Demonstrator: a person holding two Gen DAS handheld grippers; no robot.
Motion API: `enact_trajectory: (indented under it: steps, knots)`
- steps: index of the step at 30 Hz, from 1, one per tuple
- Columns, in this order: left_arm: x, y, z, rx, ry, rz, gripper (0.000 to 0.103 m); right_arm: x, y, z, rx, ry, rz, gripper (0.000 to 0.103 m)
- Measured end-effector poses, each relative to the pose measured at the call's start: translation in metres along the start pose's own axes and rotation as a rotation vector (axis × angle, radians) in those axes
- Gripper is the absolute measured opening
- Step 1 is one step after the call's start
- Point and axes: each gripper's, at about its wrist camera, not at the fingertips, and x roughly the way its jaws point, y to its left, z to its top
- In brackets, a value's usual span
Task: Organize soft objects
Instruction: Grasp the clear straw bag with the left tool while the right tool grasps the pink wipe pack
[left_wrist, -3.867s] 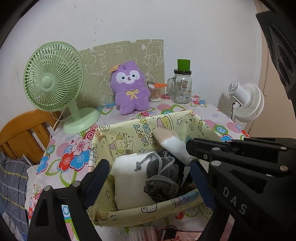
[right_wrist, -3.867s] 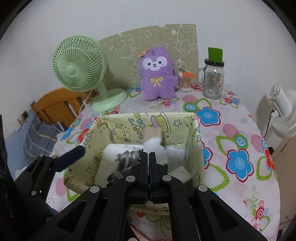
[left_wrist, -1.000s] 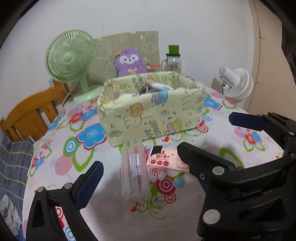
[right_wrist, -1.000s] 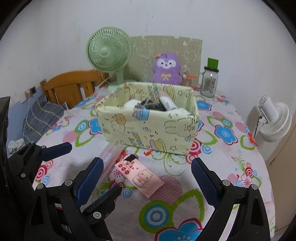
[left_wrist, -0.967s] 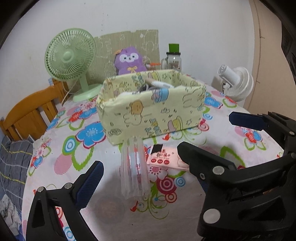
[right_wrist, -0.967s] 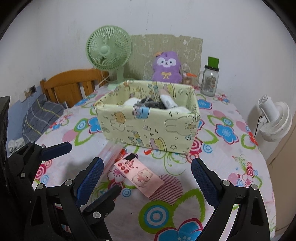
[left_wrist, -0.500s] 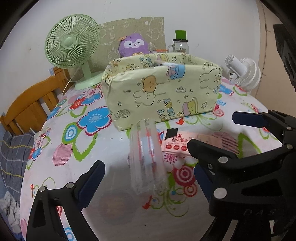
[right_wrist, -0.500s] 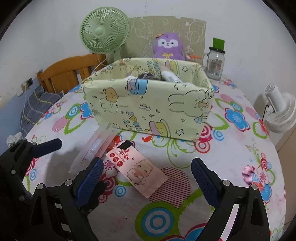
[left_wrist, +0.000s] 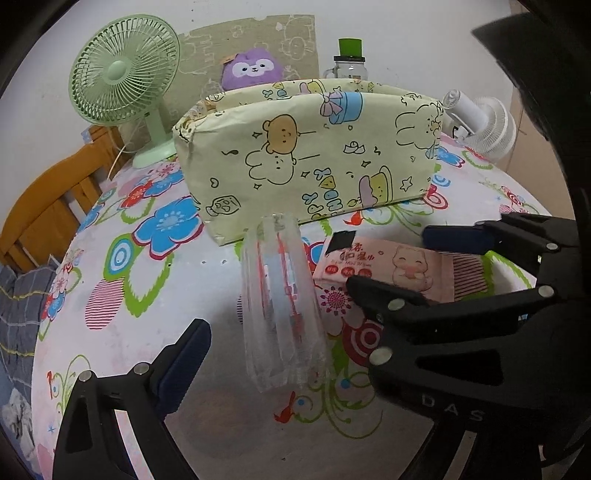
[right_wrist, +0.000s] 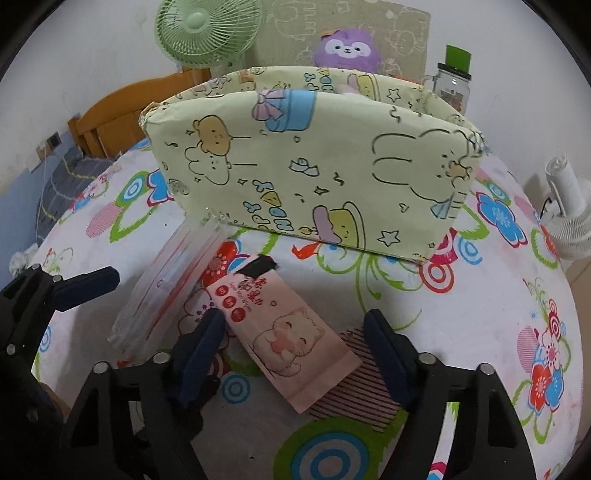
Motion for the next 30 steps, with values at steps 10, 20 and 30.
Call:
enact_trajectory:
  steps: [10, 20, 30]
  knots:
    - [0.007, 0.003, 0.009, -0.007, 0.004, 0.004, 0.089, -0.005, -0.007, 0.001, 0.033, -0.023, -0.024, 0.042]
    - [0.015, 0.0, 0.023, -0.032, 0.015, -0.066, 0.06, -0.01, -0.019, 0.006, 0.08, -0.033, -0.033, 0.042]
    - [0.014, -0.008, 0.024, -0.045, 0.016, -0.084, 0.022, -0.013, -0.024, 0.006, 0.104, -0.026, -0.033, 0.042]
